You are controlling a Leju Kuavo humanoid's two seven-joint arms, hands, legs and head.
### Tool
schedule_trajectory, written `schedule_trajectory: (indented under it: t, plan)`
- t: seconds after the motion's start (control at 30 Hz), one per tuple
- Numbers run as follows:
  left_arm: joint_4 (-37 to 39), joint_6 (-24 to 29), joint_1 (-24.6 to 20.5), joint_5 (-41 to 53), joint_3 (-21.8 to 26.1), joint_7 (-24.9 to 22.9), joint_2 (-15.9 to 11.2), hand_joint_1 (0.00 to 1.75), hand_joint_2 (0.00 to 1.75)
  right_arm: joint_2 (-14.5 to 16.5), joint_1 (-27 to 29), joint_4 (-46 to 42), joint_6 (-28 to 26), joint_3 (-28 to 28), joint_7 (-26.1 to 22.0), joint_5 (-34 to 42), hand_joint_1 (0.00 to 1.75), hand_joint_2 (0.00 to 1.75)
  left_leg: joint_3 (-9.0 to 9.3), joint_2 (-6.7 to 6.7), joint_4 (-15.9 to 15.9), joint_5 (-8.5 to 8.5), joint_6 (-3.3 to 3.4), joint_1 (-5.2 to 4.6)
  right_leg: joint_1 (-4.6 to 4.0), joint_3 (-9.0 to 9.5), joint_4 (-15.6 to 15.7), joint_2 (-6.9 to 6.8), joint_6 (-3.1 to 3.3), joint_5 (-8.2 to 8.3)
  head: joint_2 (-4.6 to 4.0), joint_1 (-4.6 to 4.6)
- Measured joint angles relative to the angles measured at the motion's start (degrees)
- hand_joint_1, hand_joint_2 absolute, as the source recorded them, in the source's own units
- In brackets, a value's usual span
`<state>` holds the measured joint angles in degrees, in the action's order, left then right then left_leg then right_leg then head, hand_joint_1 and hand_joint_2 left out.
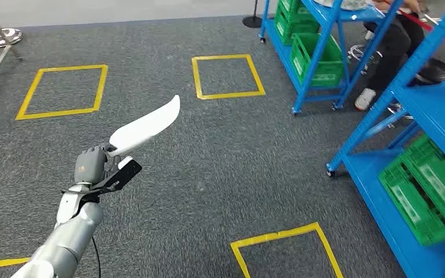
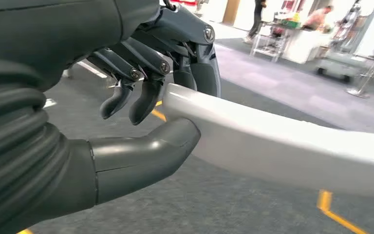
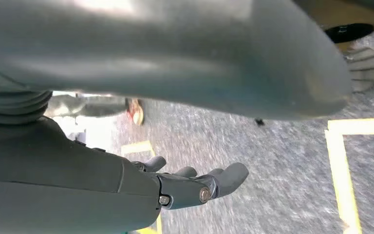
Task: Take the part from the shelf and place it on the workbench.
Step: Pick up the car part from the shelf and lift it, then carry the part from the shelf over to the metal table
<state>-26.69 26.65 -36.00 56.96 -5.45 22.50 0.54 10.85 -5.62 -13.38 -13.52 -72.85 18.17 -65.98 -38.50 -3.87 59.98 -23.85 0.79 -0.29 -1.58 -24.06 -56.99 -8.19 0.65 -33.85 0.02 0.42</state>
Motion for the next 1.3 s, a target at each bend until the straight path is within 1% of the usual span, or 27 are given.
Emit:
schedule_trajectory:
  t: [0.07, 0.13, 0.17, 0.23, 0.27, 0.3, 0.33, 0.4, 0.43, 0.47, 0.53, 0.57, 0.63, 0.67, 0.7, 0.77, 0.8, 0.87, 0.93, 0.97, 1.0, 1.07, 1.13, 1.2, 1.23, 1.27, 1.3]
  plan:
    - [-0.14, 0.04, -0.04, 0.01, 0.04, -0.02, -0.01, 1.55, 1.75, 0.01, -0.09, 0.00, -0.01, 0.00, 0.08, -0.02, 0.00, 0.00, 0.54, 0.95, -0.01, -0.32, 0.37, 0.16, 0.33, -0.96, -1.98, 1.31, -0.29, 0.44, 0.00, 0.00]
    - [-0.32, 0.10, -0.29, 0.04, 0.19, -0.03, 0.07, 1.55, 1.75, 0.07, -0.11, 0.00, -0.01, 0.00, 0.08, -0.04, 0.00, 0.00, 1.55, 2.83, -0.06, -1.06, 0.96, 0.37, 0.96, -4.92, -8.55, 4.96, -0.83, 0.57, 0.00, 0.05]
    - [-0.37, 0.12, -0.42, 0.07, 0.27, -0.02, 0.19, 1.55, 1.75, 0.10, -0.05, 0.00, -0.02, 0.00, 0.04, -0.05, 0.00, 0.00, 2.06, 3.78, -0.08, -1.51, 1.11, 0.42, 1.22, -7.88, -12.68, 6.71, -1.04, -0.29, -0.01, 0.09]
    - [-0.36, 0.12, -0.41, 0.10, 0.37, 0.01, 0.47, 1.55, 1.75, 0.13, 0.11, 0.00, -0.05, 0.00, -0.06, -0.06, 0.00, 0.00, 3.29, 5.83, -0.09, -2.44, 1.09, 0.50, 1.56, -13.54, -18.51, 7.83, -1.28, -3.69, -0.01, 0.17]
    - [-0.36, 0.11, -0.32, 0.11, 0.40, 0.06, 0.51, 1.55, 1.75, 0.13, 0.18, 0.00, -0.09, 0.00, -0.04, -0.07, 0.00, 0.00, 4.05, 6.87, -0.08, -2.97, 0.96, 0.57, 1.62, -15.44, -19.06, 7.89, -1.31, -4.95, -0.01, 0.20]
    - [-0.35, 0.11, -0.23, 0.10, 0.44, 0.13, 0.52, 1.55, 1.75, 0.12, 0.24, 0.00, -0.13, 0.00, -0.03, -0.09, 0.00, 0.00, 4.88, 7.85, -0.08, -3.53, 0.76, 0.68, 1.65, -16.46, -17.79, 7.98, -1.31, -4.89, 0.00, 0.20]
    - [-0.35, 0.11, -0.18, 0.09, 0.48, 0.21, 0.54, 1.55, 1.75, 0.12, 0.29, 0.00, -0.16, 0.00, -0.03, -0.13, 0.00, 0.00, 5.73, 8.78, -0.07, -4.14, 0.51, 0.84, 1.68, -16.72, -14.93, 8.33, -1.30, -3.05, 0.00, 0.21]
    - [-0.32, 0.13, -0.16, 0.10, 0.60, 0.32, 0.57, 1.55, 1.75, 0.13, 0.49, 0.01, -0.19, 0.00, -0.05, -0.20, 0.00, 0.00, 6.79, 10.41, -0.01, -5.31, -0.14, 1.12, 1.85, -16.19, -7.33, 10.40, -1.31, 4.14, -0.01, 0.27]
    - [-0.29, 0.15, -0.15, 0.15, 0.67, 0.33, 0.60, 1.55, 1.75, 0.13, 0.56, 0.01, -0.18, 0.00, -0.21, -0.25, 0.00, 0.00, 7.06, 11.19, -0.02, -5.85, -0.53, 1.19, 1.87, -15.85, -4.62, 11.47, -1.23, 7.03, -0.01, 0.33]
    - [-0.28, 0.17, -0.11, 0.19, 0.76, 0.32, 0.61, 1.55, 1.75, 0.13, 0.63, 0.02, -0.18, 0.00, -0.38, -0.31, 0.00, 0.00, 7.31, 11.96, 0.04, -6.16, -0.94, 1.25, 1.85, -15.55, -2.97, 12.20, -1.04, 9.02, -0.01, 0.38]
    - [-0.31, 0.20, 0.00, 0.25, 1.04, 0.36, 0.44, 1.55, 1.75, 0.14, 0.57, 0.03, -0.17, 0.00, -0.28, -0.44, 0.00, 0.00, 7.90, 12.90, 0.10, -6.46, -1.70, 1.22, 1.70, -14.61, -2.27, 11.59, -0.29, 9.79, 0.00, 0.40]
    - [-0.34, 0.24, 0.04, 0.24, 1.19, 0.38, 0.27, 1.55, 1.75, 0.16, 0.51, 0.03, -0.17, 0.00, 0.20, -0.50, 0.00, 0.00, 8.03, 12.22, 0.52, -6.59, -1.95, 1.17, 1.66, -13.94, -2.02, 10.97, 0.15, 10.03, -0.01, 0.38]
    - [-0.36, 0.34, -0.14, 0.21, 1.37, 0.38, 0.02, 1.55, 1.75, 0.22, 0.40, 0.03, -0.14, 0.00, 1.08, -0.53, 0.00, 0.00, 6.56, 8.66, 3.63, -7.81, -2.22, 0.89, 1.47, -12.68, -1.86, 9.65, 0.98, 9.56, -0.01, 0.23]
    - [-0.36, 0.39, -0.22, 0.20, 1.39, 0.39, 0.00, 1.55, 1.75, 0.23, 0.37, 0.02, -0.12, 0.00, 1.30, -0.54, 0.00, 0.00, 4.82, 6.55, 6.70, -8.95, -2.27, 0.77, 1.29, -12.14, -1.81, 9.04, 1.32, 9.08, -0.01, 0.15]
    - [-0.34, 0.43, -0.23, 0.20, 1.39, 0.37, 0.01, 1.55, 1.75, 0.22, 0.40, 0.02, -0.10, 0.00, 1.32, -0.54, 0.00, 0.00, 2.68, 5.24, 10.08, -10.33, -2.31, 0.69, 1.09, -11.64, -1.83, 8.34, 1.60, 8.52, 0.00, 0.10]
    - [-0.30, 0.50, 0.03, 0.19, 1.44, 0.28, -0.03, 1.55, 1.75, 0.21, 0.46, 0.02, -0.07, 0.00, 1.33, -0.54, 0.00, 0.00, -0.69, 4.45, 14.16, -11.73, -2.31, 0.66, 0.75, -10.50, -1.90, 6.97, 1.93, 7.30, 0.00, 0.10]
    - [-0.26, 0.52, 0.16, 0.17, 1.49, 0.21, -0.08, 1.55, 1.75, 0.21, 0.49, 0.02, -0.05, 0.00, 1.34, -0.53, 0.00, 0.00, -1.18, 4.34, 13.67, -10.89, -2.26, 0.62, 0.60, -9.81, -1.96, 6.33, 2.03, 6.66, 0.00, 0.10]
    - [-0.21, 0.58, 0.22, 0.11, 1.67, 0.10, -0.20, 1.55, 1.75, 0.21, 0.50, 0.03, 0.00, 0.00, 1.35, -0.52, 0.00, 0.00, 0.21, 3.33, 7.65, -5.89, -1.68, 0.26, 0.30, -8.12, -2.00, 4.98, 2.15, 5.29, 0.00, 0.10]
    - [-0.18, 0.71, 0.12, 0.05, 1.88, 0.01, -0.29, 1.55, 1.75, 0.26, 0.49, 0.08, 0.02, 0.00, 1.18, -0.48, 0.00, 0.00, 1.90, 0.80, 1.88, -2.57, -0.70, -0.55, 0.04, -6.74, -1.99, 3.64, 1.96, 4.15, 0.00, 0.11]
    - [-0.19, 0.81, 0.08, 0.02, 1.99, -0.13, -0.31, 1.55, 1.75, 0.27, 0.47, 0.10, 0.03, 0.00, 1.00, -0.44, 0.00, 0.00, 2.29, -0.09, 0.52, -1.90, -0.27, -0.89, -0.06, -6.36, -1.97, 3.00, 1.76, 3.80, 0.00, 0.13]
    - [-0.19, 0.98, 0.05, -0.02, 2.15, -0.47, -0.34, 1.55, 1.75, 0.28, 0.40, 0.13, 0.03, 0.00, 0.82, -0.39, 0.00, 0.00, 2.37, -0.26, 0.23, -2.05, -0.02, -1.11, -0.14, -6.12, -1.95, 2.34, 1.51, 3.54, 0.00, 0.15]
    - [-0.26, 1.73, 0.04, 0.16, 2.53, -2.11, -0.41, 1.55, 1.75, 0.24, 0.12, 0.12, -0.01, 0.00, 0.69, -0.28, 0.00, 0.00, 2.74, 1.08, -0.39, -1.49, 0.37, -0.85, -0.29, -5.75, -2.01, 1.55, 0.99, 2.85, 0.00, 0.16]
    - [-0.33, 2.61, -0.17, 0.48, 2.80, -3.88, -0.40, 1.55, 1.75, 0.22, -0.11, 0.11, -0.09, 0.00, 0.94, -0.21, 0.00, 0.00, 3.23, 2.54, -0.92, -1.53, 0.65, -0.18, -0.06, -6.80, -4.47, 3.81, 0.22, 1.30, 0.00, 0.33]
    - [-0.35, 2.84, -0.40, 0.13, 3.04, -4.20, -0.15, 1.55, 1.75, 0.22, -0.05, 0.11, -0.17, 0.00, 1.14, -0.21, 0.00, 0.00, 3.47, 4.00, -1.08, -1.68, 0.84, 0.30, 0.73, -10.70, -11.26, 6.97, -0.65, -1.14, 0.00, 0.56]
    - [-0.35, 2.74, -0.38, -0.20, 3.20, -4.02, 0.04, 1.55, 1.75, 0.22, 0.03, 0.11, -0.24, 0.00, 1.13, -0.21, 0.00, 0.00, 3.48, 4.69, -1.06, -1.79, 0.86, 0.42, 1.15, -13.13, -15.01, 7.58, -1.02, -2.03, 0.00, 0.58]
    - [-0.34, 2.65, -0.24, -0.41, 3.41, -3.82, 0.24, 1.55, 1.75, 0.21, 0.11, 0.11, -0.33, 0.00, 1.14, -0.22, 0.00, 0.00, 3.53, 5.37, -1.00, -1.93, 0.81, 0.54, 1.50, -15.08, -17.44, 7.76, -1.32, -2.03, 0.00, 0.60]
    - [-0.34, 2.59, -0.07, -0.39, 3.57, -3.79, 0.36, 1.55, 1.75, 0.20, 0.17, 0.11, -0.44, 0.00, 1.14, -0.20, 0.00, 0.00, 3.62, 5.98, -0.91, -2.09, 0.66, 0.69, 1.80, -16.12, -17.83, 7.79, -1.58, -0.91, 0.00, 0.61]
